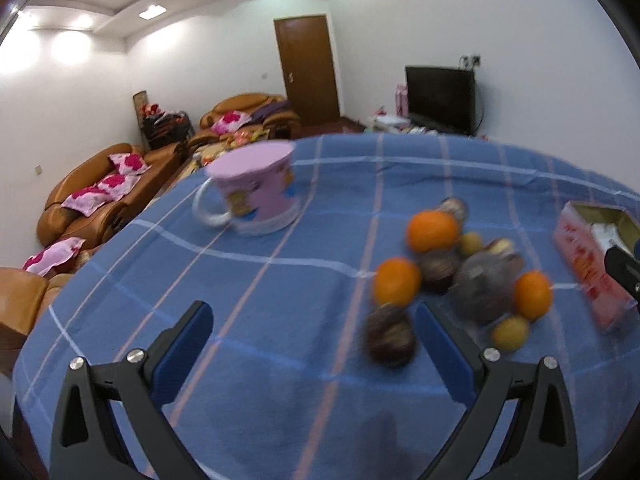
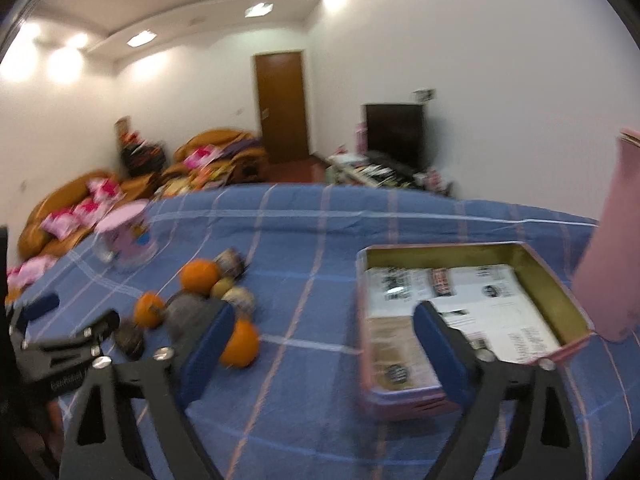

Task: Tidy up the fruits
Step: 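Grasp the dark brown fruit with the left tool while the right tool grasps a small yellow-green fruit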

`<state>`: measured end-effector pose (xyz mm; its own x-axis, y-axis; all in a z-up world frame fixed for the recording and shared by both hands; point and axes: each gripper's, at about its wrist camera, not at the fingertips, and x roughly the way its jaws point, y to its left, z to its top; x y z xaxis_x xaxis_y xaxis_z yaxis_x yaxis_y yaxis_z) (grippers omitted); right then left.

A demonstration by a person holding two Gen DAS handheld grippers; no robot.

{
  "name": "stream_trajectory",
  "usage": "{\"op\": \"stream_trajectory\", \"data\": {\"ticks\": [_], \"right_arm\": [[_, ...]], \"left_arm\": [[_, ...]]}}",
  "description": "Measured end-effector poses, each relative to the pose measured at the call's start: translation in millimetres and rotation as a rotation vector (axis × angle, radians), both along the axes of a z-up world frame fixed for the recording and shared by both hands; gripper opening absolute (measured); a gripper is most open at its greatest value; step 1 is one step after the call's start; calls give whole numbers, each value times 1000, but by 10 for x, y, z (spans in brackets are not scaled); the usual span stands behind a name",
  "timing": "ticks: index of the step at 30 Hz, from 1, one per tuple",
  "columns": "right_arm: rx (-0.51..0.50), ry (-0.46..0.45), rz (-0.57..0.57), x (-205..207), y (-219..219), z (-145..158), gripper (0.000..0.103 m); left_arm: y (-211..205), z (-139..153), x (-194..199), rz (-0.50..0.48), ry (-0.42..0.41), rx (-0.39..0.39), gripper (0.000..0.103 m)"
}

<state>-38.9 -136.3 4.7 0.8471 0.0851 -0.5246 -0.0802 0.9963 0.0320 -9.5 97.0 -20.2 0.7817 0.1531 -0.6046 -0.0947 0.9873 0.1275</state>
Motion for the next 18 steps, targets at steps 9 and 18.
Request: {"op": "stream_trajectory", "data": {"ticks": [9, 18], "right_arm": [[78, 237, 272, 190, 458, -317, 58], [57, 331, 299, 387, 684, -451, 40]], "left_arm": [[150, -118, 108, -82, 88, -30, 98], [21, -106, 120, -137, 103, -19, 98]]}}
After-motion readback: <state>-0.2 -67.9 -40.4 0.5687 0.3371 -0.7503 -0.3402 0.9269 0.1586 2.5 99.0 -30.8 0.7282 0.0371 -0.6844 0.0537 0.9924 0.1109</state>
